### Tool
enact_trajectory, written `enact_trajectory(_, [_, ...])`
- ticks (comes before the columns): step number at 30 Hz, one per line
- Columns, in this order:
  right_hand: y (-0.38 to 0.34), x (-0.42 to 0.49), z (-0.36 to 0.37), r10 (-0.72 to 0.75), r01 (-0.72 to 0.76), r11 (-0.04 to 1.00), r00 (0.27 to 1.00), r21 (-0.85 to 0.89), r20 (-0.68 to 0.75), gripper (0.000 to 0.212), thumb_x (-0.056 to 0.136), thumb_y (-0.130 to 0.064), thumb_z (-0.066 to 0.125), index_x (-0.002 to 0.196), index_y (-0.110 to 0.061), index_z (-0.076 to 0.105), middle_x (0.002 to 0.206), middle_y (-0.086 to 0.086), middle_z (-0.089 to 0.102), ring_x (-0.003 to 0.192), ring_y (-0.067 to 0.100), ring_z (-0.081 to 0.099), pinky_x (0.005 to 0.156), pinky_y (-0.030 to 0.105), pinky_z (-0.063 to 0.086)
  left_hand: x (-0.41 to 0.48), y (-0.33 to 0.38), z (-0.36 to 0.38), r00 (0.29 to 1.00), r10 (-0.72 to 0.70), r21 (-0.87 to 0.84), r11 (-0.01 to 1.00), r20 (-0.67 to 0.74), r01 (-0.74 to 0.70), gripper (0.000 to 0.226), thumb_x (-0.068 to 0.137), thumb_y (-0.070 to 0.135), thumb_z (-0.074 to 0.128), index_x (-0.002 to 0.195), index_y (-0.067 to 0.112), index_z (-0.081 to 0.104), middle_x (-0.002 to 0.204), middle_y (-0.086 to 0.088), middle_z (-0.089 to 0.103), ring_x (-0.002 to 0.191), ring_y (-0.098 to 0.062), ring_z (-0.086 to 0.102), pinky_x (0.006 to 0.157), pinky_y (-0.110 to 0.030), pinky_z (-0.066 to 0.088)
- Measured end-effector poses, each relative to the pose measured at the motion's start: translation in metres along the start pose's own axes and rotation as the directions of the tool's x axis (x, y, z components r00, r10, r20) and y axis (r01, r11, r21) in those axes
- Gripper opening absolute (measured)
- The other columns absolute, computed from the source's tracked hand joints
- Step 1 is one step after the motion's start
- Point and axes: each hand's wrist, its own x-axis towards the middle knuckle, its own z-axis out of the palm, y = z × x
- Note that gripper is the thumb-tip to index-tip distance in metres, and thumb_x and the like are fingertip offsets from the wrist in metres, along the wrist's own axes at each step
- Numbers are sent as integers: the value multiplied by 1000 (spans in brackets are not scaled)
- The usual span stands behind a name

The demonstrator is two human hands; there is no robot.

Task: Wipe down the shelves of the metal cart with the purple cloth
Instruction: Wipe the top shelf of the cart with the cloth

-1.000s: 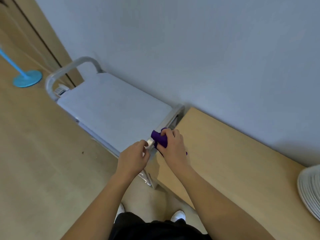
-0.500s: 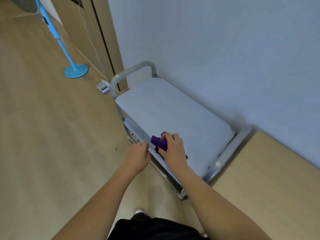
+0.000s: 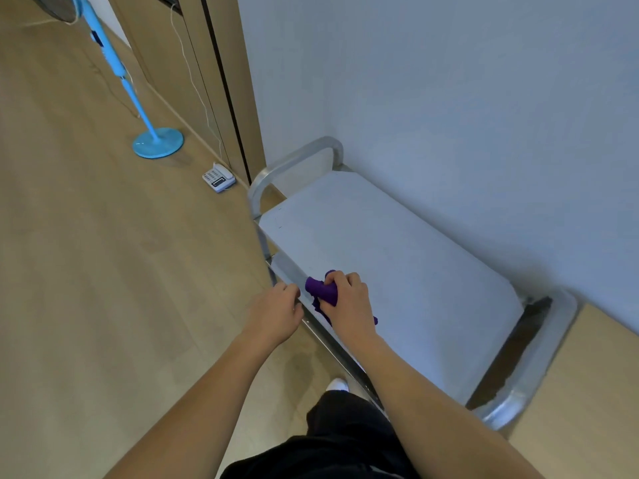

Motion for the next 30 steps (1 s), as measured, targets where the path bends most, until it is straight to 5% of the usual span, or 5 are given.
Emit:
enact_trajectory(15, [-1, 166, 45, 126, -120, 990, 988, -75, 83, 39, 88, -39, 66, 121, -22, 53, 117, 4, 51, 101, 21, 47, 85, 34, 48, 169, -63, -5, 989, 13, 19, 1000, 149, -16, 28, 95, 30, 44, 119, 19, 53, 114, 0, 57, 94, -18, 56, 66, -29, 42])
enact_trajectory(22, [8, 215, 71, 228, -223, 939, 974, -260, -10, 45, 94, -46, 56, 134, -27, 51, 135, 3, 49, 122, 29, 43, 96, 43, 40, 252, -95, 20, 955, 158, 36, 984, 252, -173, 34, 92, 27, 48, 125, 17, 50, 121, -3, 52, 105, -24, 51, 78, -35, 44])
enact_trajectory(26, [17, 217, 108, 348, -296, 891, 932, -343, 99, 58, 96, -54, 44, 149, -31, 33, 158, 7, 26, 146, 34, 16, 117, 50, 17, 288, -111, 41, 887, 282, 60, 944, 365, -324, 35, 92, 26, 47, 124, 13, 50, 129, -7, 48, 113, -27, 48, 87, -38, 44])
enact_trajectory(30, [22, 224, 133, 419, -386, 853, 908, -352, 19, 52, 102, -49, 30, 151, -35, 24, 162, 5, 15, 149, 34, 8, 118, 51, 15, 303, -134, 55, 829, 364, 98, 892, 425, -442, 39, 93, 24, 47, 129, 11, 48, 147, -9, 32, 130, -27, 35, 94, -39, 41])
